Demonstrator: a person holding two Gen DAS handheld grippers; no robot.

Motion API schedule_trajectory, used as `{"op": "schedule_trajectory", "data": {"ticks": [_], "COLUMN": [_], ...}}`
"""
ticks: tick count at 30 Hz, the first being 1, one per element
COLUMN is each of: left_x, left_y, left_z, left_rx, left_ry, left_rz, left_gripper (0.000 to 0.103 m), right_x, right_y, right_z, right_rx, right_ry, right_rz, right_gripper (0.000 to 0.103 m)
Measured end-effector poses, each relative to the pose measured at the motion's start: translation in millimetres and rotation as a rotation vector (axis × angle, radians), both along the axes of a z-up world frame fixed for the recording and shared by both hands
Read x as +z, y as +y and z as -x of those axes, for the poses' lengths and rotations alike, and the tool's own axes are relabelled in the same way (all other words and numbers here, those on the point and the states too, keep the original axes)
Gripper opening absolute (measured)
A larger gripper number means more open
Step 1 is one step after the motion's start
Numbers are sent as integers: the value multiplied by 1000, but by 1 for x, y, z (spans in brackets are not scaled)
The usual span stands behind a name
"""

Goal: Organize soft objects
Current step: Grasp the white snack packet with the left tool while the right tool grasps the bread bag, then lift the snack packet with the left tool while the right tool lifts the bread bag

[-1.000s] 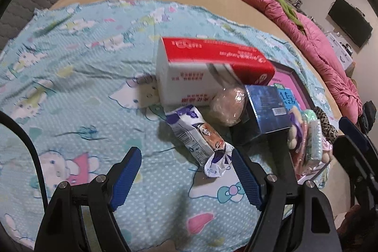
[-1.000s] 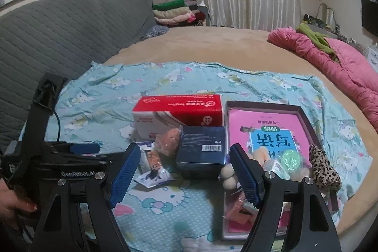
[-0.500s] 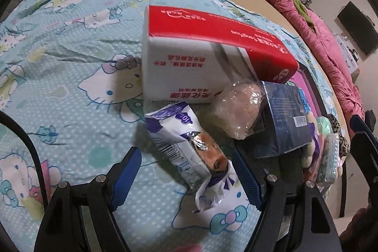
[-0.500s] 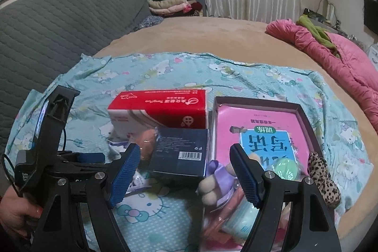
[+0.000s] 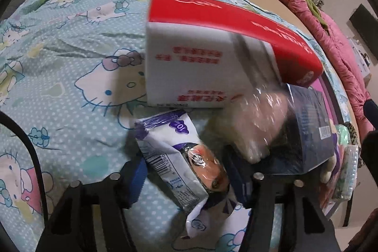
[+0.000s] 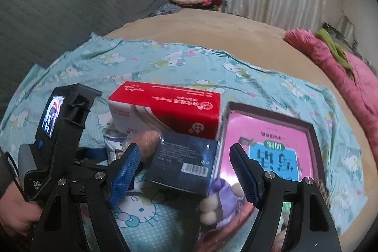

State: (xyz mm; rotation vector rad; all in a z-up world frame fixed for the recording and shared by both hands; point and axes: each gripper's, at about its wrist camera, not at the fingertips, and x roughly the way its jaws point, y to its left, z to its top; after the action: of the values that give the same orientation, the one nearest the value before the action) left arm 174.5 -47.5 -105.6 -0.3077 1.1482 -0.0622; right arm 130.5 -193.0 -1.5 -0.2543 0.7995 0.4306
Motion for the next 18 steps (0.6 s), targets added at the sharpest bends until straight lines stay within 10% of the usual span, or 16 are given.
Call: {"op": "schedule_trajectory", "data": {"ticks": [18], "left_x": [26], "left_y": [86], "left_z": [29], "left_rx": [35], "left_ry": [-41], "left_rz": [9], "left_gripper": [56], "right_x": [-28], "right_y": [72], "right_z": [5], "right_rx": [310], "right_ry": [51], "right_rz": [165], "right_gripper": [79]}}
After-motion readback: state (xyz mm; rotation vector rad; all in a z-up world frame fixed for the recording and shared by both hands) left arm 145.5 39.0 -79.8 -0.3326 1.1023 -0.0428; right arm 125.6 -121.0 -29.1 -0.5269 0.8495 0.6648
